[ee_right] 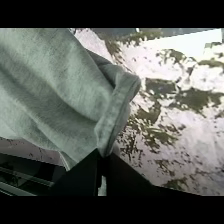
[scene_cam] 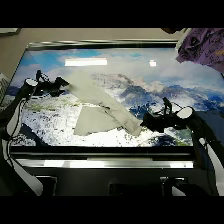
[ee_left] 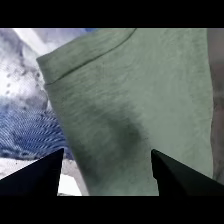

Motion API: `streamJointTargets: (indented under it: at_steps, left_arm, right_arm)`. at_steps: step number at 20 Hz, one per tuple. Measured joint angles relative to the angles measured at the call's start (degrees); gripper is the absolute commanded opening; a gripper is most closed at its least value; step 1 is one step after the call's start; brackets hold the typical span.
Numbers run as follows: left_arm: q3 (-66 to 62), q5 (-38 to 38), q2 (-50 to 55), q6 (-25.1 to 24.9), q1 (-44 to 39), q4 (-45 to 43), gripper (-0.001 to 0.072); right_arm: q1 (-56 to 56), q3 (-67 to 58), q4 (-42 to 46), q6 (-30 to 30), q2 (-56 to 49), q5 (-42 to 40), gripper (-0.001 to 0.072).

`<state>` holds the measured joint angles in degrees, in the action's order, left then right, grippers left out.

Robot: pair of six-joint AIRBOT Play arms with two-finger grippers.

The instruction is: Fold the clothes and pants, and hang the long-sleeved shirts on hangers.

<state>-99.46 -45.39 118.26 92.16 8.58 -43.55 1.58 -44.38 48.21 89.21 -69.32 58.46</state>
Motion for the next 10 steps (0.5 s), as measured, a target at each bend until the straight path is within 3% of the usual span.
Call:
streamJointTargets:
  at_steps: [3,7,10]
  left_arm:
    - [-2.6,0.0,2.6,1.4,-0.8,-0.3,0.0015]
    - [-5.2,-1.3,2.7,1.6,-0.8,-0.2,0.0013]
    - [-8.6,-3.7,-0.7,1.3,0.1,-2.5,0.0012]
  right_arm:
    - [0.0,0.0,0.0,0.0,0.0,0.0,0.0030]
    - [0.0,-1.6,1.7,0.4,0.0,0.1,0.0029]
    - [0.0,-9.4,8.6,2.0,0.0,1.6,0.0029]
